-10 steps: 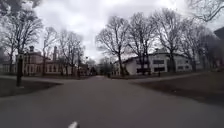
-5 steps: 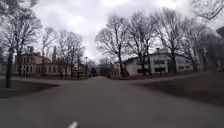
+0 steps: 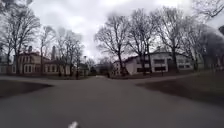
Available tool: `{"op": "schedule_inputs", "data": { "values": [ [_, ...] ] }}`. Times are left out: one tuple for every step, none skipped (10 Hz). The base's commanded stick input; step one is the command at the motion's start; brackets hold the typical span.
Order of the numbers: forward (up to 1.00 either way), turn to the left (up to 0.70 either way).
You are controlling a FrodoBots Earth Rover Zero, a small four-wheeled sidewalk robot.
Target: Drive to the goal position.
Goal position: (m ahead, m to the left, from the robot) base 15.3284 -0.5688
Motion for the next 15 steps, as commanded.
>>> {"op": "schedule_inputs", "data": {
  "values": [
    [1.00,0.00],
    [1.00,0.00],
    [1.00,0.00],
    [1.00,0.00],
    [1.00,0.00],
    [1.00,0.00],
    [1.00,0.00],
    [1.00,0.00],
    [1.00,0.00],
    [1.00,0.00],
    [1.00,0.00],
    [1.00,0.00],
    [1.00,0.00],
    [1.00,0.00],
    [1.00,0.00]
  ]
}}
